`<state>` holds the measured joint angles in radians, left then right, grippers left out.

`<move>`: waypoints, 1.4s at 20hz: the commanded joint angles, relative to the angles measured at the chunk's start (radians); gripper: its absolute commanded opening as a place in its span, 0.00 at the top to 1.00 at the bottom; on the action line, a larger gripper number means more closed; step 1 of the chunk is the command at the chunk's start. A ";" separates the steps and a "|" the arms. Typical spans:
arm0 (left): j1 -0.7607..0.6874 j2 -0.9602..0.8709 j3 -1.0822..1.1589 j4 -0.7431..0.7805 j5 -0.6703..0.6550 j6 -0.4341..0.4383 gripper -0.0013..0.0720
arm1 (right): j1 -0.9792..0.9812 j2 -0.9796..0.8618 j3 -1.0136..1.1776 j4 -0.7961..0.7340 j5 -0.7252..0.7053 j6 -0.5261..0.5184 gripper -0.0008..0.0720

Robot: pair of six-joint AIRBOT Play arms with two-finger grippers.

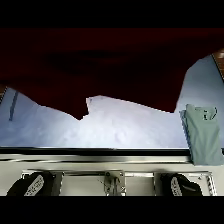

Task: Fold the shirts.

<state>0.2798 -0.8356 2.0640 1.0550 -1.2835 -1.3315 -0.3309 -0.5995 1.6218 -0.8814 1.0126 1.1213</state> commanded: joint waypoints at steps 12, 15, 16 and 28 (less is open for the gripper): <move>0.000 0.142 -0.107 0.072 -0.228 -0.106 0.93 | 0.000 0.026 0.045 -0.463 0.632 0.226 0.90; 0.000 0.105 -0.278 0.072 -0.243 -0.105 0.93 | 0.000 -0.117 -0.058 -0.468 0.788 0.255 0.90; 0.000 0.082 -0.347 0.072 -0.243 -0.105 0.93 | 0.000 -0.157 -0.121 -0.468 0.784 0.261 0.90; -0.202 -0.539 -0.714 -0.008 0.487 0.022 0.93 | 0.294 -0.787 -0.443 -0.452 -0.478 0.538 0.90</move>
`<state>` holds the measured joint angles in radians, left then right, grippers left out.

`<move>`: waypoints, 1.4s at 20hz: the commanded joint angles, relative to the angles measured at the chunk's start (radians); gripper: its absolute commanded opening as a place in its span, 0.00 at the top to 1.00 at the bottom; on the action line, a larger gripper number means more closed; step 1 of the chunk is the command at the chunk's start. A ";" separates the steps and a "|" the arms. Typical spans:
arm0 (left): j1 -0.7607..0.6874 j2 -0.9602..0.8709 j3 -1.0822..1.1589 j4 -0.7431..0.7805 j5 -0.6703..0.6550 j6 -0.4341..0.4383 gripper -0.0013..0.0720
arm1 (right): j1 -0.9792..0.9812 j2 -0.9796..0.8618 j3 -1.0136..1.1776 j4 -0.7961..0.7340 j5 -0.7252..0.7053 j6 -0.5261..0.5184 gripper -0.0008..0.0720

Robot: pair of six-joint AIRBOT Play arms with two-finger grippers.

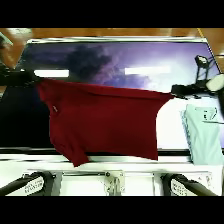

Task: Fold the shirts.

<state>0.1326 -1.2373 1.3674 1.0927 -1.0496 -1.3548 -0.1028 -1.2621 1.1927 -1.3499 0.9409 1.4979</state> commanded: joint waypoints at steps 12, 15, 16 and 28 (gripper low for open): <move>-0.088 -0.424 -0.017 -0.159 0.821 0.044 0.93 | 0.081 -0.357 -0.014 0.070 -0.950 0.211 0.90; -0.092 -0.459 -0.017 -0.159 0.712 0.042 0.93 | 0.095 -0.393 -0.014 0.077 -0.894 0.228 0.90; -0.092 -0.463 -0.017 -0.159 0.655 0.043 0.93 | 0.099 -0.399 -0.014 0.097 -0.861 0.230 0.90; 0.023 -0.501 0.062 -0.014 -0.094 0.016 0.93 | 0.066 -0.369 -0.014 0.066 -0.174 0.256 0.90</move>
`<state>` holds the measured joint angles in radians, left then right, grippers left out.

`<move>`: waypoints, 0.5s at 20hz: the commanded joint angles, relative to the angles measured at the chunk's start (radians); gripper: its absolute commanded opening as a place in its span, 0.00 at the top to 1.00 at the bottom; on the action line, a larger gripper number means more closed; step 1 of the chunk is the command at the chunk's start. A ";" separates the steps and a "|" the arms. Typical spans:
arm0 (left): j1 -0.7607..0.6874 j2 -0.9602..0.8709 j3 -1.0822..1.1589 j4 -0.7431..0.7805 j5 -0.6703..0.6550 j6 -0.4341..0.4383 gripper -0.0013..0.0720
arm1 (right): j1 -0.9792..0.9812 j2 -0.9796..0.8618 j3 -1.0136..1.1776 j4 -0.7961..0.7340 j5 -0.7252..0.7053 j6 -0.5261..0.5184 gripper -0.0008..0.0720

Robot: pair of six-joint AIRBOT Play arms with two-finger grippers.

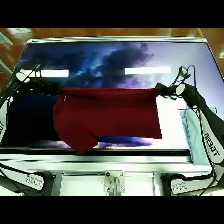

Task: Fold the shirts.

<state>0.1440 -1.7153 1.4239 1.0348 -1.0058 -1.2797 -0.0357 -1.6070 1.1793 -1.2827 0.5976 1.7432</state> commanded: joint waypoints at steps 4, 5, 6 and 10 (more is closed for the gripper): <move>0.015 -0.029 0.019 0.017 -0.212 -0.109 0.48 | -0.011 -0.004 0.000 0.042 0.195 -0.001 0.50; 0.026 -0.024 0.042 0.020 -0.268 -0.109 0.28 | -0.020 0.034 0.000 0.052 0.213 -0.031 0.23; 0.050 -0.014 0.079 0.021 -0.341 -0.091 0.28 | -0.032 0.080 0.000 0.039 0.244 -0.060 0.19; 0.213 0.106 0.089 0.022 -0.591 -0.025 0.28 | -0.150 0.269 -0.003 -0.171 0.582 -0.114 0.21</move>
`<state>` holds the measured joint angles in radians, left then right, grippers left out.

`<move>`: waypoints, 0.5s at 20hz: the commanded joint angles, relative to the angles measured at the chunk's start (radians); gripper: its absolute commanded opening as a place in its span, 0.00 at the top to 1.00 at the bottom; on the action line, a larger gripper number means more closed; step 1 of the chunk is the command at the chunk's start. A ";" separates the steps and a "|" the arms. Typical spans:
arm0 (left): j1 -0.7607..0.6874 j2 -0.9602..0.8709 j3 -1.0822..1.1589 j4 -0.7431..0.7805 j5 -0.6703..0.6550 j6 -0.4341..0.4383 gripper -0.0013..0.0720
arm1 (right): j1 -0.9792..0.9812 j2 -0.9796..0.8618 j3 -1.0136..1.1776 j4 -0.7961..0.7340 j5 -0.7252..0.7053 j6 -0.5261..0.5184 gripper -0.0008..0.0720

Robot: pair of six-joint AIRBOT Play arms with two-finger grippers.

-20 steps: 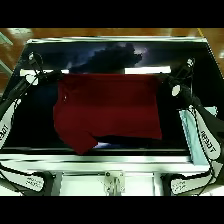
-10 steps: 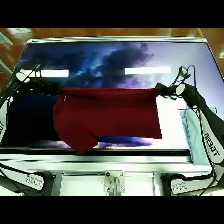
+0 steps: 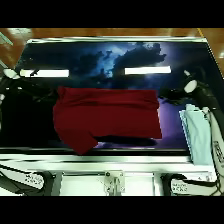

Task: Fold the shirts.

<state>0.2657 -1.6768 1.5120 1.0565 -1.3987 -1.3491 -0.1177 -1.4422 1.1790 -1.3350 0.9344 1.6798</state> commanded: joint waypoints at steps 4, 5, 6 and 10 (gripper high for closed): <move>0.268 0.293 -0.477 0.005 -0.130 0.102 0.23 | -0.222 0.192 -0.140 0.084 0.426 -0.227 0.21; 0.299 0.347 -0.622 0.005 -0.073 0.126 0.23 | -0.239 0.209 -0.185 0.130 0.406 -0.235 0.21; 0.318 0.383 -0.730 -0.003 -0.038 0.169 0.23 | -0.242 0.220 -0.220 0.161 0.382 -0.238 0.21; 0.311 0.423 -0.980 -0.085 0.088 0.272 0.24 | -0.241 0.222 -0.254 0.279 0.293 -0.239 0.21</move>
<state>0.5594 -1.3018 0.7288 1.0306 -1.4132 -1.1545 -0.3424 -1.2358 0.9623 -1.1637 1.2655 1.4609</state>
